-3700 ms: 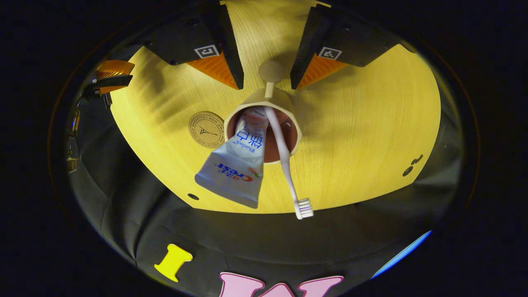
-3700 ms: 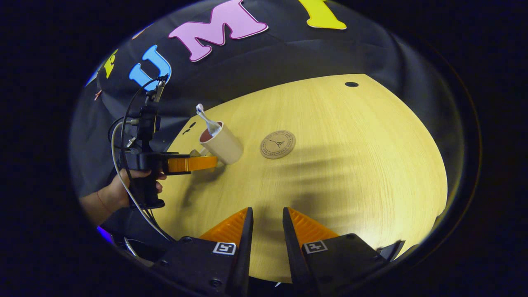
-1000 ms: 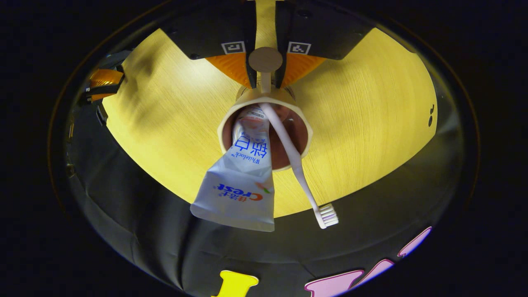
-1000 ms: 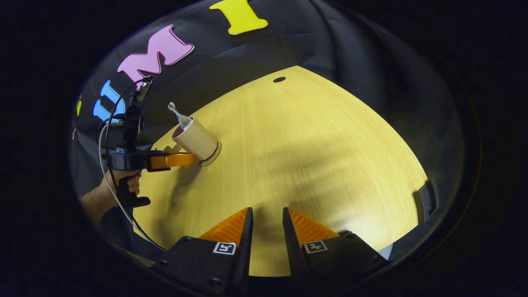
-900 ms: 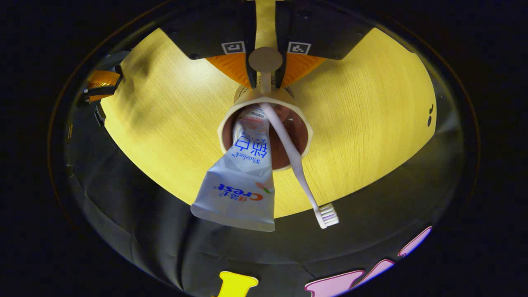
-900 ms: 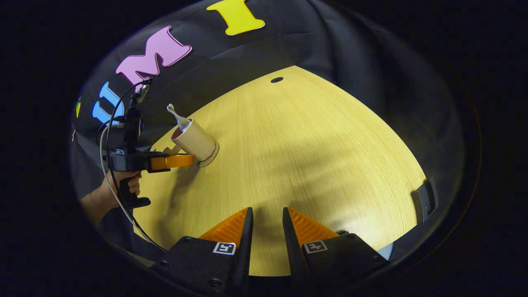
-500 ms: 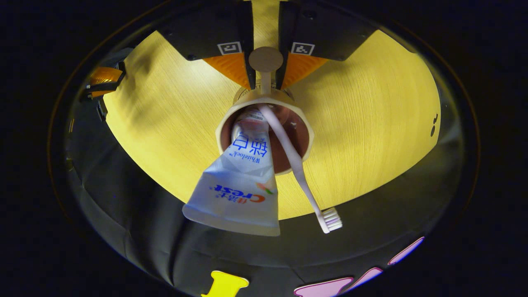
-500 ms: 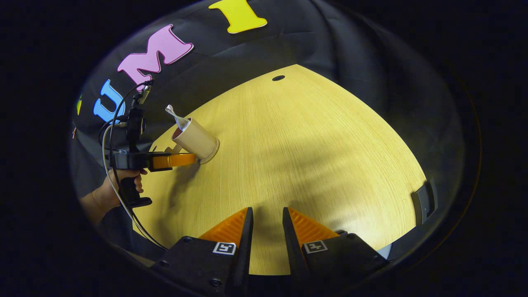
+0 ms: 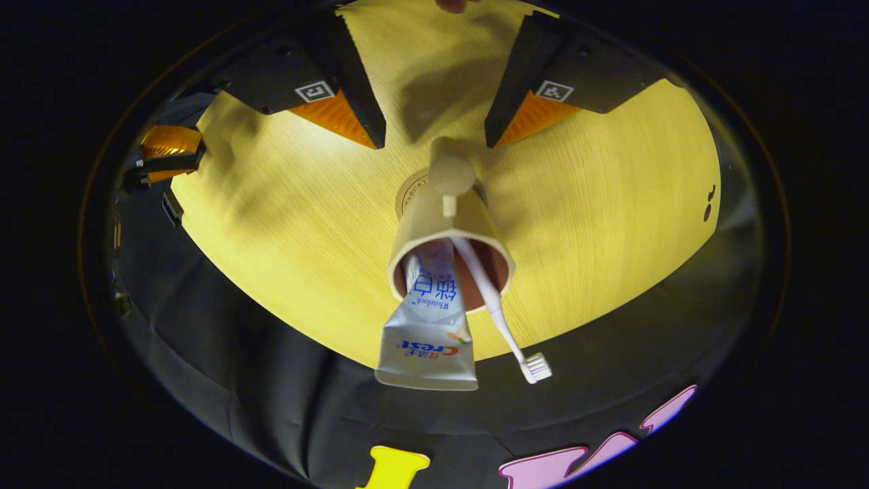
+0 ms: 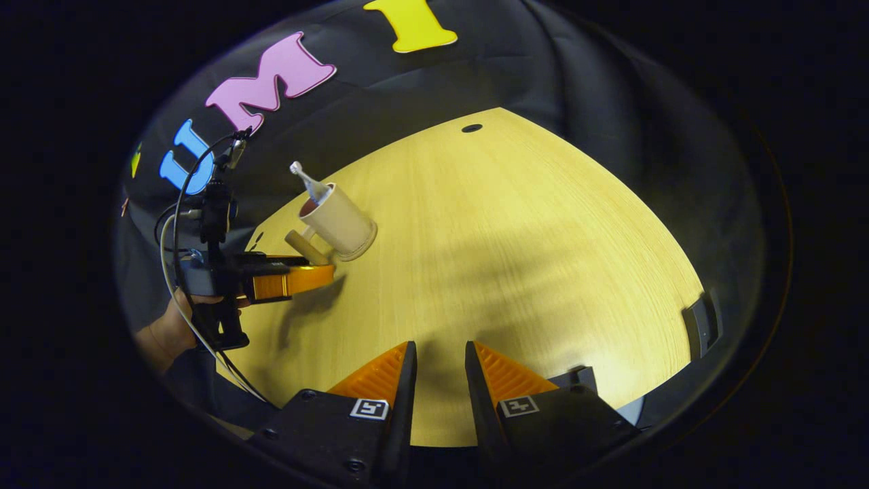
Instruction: Put the toothbrush and toothpaste on the desktop into the cup, then pick up the cup and place it on the coaster on the desktop.
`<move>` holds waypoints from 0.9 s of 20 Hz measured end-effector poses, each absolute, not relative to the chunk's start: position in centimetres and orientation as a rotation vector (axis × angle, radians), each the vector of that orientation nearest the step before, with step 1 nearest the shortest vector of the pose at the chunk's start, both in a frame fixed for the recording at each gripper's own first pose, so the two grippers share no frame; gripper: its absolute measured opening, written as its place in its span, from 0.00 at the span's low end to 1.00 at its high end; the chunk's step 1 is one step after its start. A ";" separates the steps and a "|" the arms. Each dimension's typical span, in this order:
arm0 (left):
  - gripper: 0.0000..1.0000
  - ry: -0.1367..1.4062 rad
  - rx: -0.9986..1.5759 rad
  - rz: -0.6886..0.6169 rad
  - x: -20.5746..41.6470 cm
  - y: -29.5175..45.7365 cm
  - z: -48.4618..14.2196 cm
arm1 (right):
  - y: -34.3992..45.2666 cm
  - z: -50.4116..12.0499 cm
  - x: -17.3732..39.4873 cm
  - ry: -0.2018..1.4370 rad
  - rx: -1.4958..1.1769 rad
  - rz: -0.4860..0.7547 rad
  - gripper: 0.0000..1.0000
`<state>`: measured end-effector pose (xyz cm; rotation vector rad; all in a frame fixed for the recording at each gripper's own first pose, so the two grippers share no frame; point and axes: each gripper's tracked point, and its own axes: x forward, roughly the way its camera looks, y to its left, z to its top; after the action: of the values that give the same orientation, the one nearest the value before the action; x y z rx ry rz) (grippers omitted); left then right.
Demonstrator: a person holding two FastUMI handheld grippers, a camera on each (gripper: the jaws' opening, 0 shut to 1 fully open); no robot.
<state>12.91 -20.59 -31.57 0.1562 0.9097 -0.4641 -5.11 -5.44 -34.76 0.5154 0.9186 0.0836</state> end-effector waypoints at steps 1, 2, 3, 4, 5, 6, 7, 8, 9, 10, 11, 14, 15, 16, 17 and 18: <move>0.93 0.900 0.154 -0.462 12.4 -20.0 -31.3 | -4.8 -34.3 -5.1 0.913 0.512 0.091 0.44; 0.93 0.891 0.149 -0.457 11.8 -19.4 -30.7 | -4.0 -33.7 -5.0 0.907 0.507 0.098 0.44; 0.93 0.882 0.143 -0.452 11.2 -18.7 -30.2 | -3.2 -33.3 -5.0 0.902 0.500 0.107 0.44; 0.93 0.873 0.134 -0.447 10.5 -18.0 -29.7 | -2.4 -32.7 -5.0 0.896 0.493 0.116 0.44; 0.93 0.867 0.123 -0.443 9.9 -17.3 -29.3 | -1.5 -32.1 -5.2 0.888 0.487 0.125 0.44; 0.93 0.860 0.105 -0.444 9.2 -16.8 -28.7 | -0.7 -31.5 -5.2 0.882 0.479 0.134 0.44; 0.93 0.853 0.086 -0.451 8.4 -16.2 -28.0 | 0.2 -31.0 -5.4 0.877 0.471 0.143 0.44; 0.93 0.841 0.071 -0.456 7.7 -15.6 -27.3 | 1.1 -30.4 -5.4 0.871 0.466 0.151 0.44; 0.93 0.830 0.062 -0.463 6.9 -15.0 -26.7 | 2.1 -29.8 -5.4 0.864 0.462 0.159 0.44; 0.93 0.819 0.058 -0.467 6.3 -14.3 -26.1 | 3.0 -29.0 -5.5 0.857 0.457 0.165 0.44; 0.93 0.810 0.050 -0.469 5.7 -13.7 -25.5 | 3.9 -28.3 -5.5 0.848 0.451 0.173 0.44; 0.93 0.788 0.017 -0.476 3.8 -11.9 -24.1 | 6.9 -26.4 -5.8 0.834 0.432 0.203 0.44; 0.93 0.780 0.013 -0.476 3.3 -11.3 -23.7 | 7.9 -25.7 -5.8 0.830 0.426 0.215 0.44; 0.93 0.773 0.012 -0.476 3.0 -10.6 -23.3 | 8.9 -25.1 -5.8 0.825 0.418 0.228 0.44; 0.93 0.765 0.013 -0.474 2.7 -9.9 -23.1 | 9.8 -24.5 -5.9 0.820 0.409 0.241 0.44; 0.93 0.757 0.008 -0.473 2.4 -9.3 -22.7 | 10.8 -24.0 -5.8 0.815 0.402 0.253 0.44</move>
<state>2.38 -9.29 -22.70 0.0082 0.7569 -0.4731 -5.81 10.85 -24.04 0.4017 0.8146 0.2525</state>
